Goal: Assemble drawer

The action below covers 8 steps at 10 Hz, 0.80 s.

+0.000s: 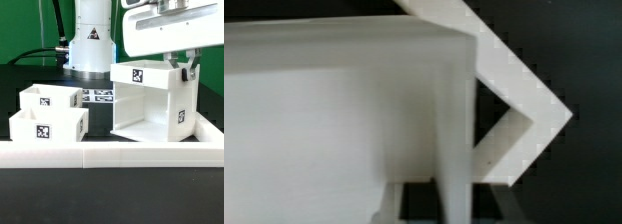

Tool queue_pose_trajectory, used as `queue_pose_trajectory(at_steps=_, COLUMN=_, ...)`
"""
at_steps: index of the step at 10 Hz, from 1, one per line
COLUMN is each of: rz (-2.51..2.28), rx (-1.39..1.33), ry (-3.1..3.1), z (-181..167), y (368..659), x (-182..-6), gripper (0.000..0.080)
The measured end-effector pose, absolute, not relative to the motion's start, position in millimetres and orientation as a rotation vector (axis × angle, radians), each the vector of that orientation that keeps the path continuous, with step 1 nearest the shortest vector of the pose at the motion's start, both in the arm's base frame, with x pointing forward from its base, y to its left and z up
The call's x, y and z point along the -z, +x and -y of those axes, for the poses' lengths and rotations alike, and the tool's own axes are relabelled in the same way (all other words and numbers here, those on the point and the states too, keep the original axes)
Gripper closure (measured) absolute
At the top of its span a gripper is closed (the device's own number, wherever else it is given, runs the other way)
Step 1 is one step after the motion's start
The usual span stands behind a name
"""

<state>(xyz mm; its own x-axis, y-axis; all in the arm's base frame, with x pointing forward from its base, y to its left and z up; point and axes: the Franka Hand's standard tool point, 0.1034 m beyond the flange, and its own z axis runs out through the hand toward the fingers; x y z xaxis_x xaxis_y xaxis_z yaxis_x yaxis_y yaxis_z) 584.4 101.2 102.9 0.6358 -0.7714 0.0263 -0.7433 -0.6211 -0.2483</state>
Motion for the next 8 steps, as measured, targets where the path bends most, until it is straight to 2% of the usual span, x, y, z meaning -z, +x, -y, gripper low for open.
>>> queue_pose_trajectory(at_steps=8, rz=-1.754, rx=0.145, ry=-2.258, z=-96.0, y=591.2, x=-106.3, gripper=0.0747)
